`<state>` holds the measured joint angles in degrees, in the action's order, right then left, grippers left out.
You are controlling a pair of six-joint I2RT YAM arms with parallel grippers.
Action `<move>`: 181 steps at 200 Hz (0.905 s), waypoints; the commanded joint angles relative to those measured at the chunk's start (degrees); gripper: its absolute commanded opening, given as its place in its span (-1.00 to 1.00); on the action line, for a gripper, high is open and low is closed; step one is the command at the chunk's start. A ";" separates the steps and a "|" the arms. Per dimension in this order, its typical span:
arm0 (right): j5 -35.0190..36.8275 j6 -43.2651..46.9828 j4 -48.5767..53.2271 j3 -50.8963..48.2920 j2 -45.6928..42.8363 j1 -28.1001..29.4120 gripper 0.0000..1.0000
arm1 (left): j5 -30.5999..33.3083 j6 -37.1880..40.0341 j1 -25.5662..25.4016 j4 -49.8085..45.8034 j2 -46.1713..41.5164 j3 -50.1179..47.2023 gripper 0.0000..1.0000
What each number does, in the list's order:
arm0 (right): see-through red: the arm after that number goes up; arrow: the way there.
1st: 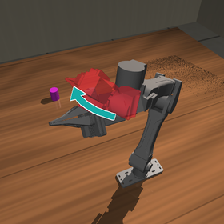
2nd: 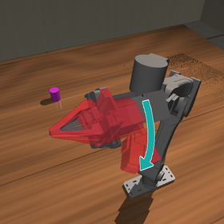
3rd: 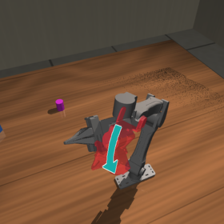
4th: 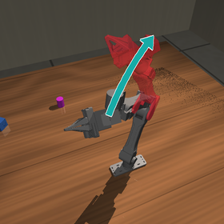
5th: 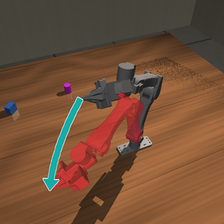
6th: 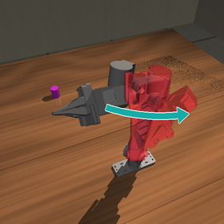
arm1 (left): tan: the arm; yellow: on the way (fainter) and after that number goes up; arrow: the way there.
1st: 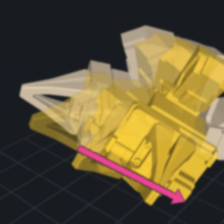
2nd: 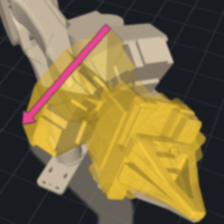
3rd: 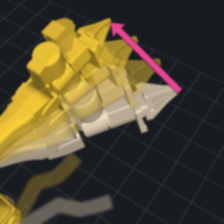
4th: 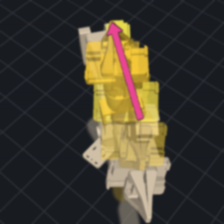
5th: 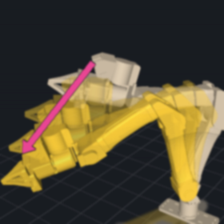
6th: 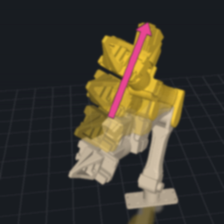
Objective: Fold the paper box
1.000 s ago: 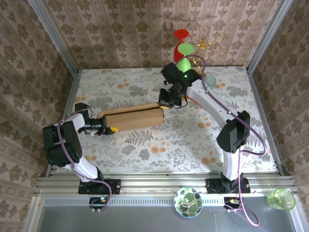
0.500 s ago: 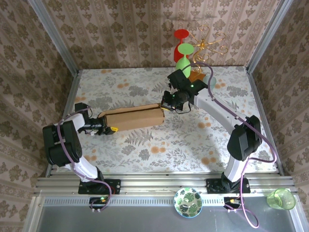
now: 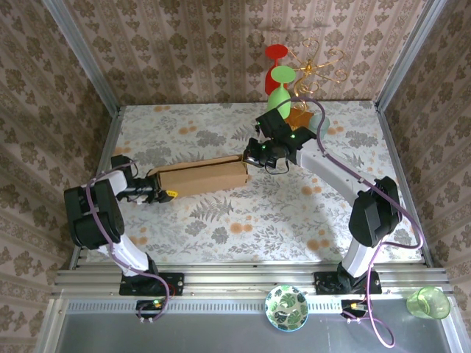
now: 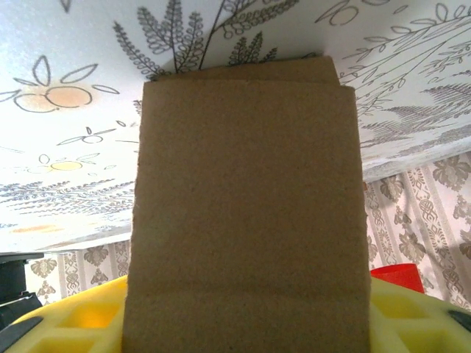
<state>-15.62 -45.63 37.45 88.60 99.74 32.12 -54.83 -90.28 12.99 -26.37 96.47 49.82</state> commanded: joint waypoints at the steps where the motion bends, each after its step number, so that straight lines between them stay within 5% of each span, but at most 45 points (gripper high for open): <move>1: 4.73 2.93 8.50 -2.82 2.79 0.22 -1.00 | 7.71 -2.62 2.62 0.71 3.94 -0.58 -0.36; 96: 6.76 4.80 6.56 -5.56 3.00 0.58 -1.00 | 7.43 -1.03 4.03 -0.08 5.51 -0.54 -0.39; 148: 8.07 1.16 12.51 3.08 5.62 0.53 -1.00 | 9.99 2.49 6.33 3.59 -1.64 1.01 0.37; 181: 8.15 0.45 17.12 9.91 10.20 0.49 -1.00 | 9.51 3.72 6.99 4.63 -4.38 1.16 0.56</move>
<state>-10.74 -42.78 43.07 96.51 104.73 32.88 -47.70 -87.55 19.99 -23.20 94.72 50.78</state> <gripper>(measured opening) 0.043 0.762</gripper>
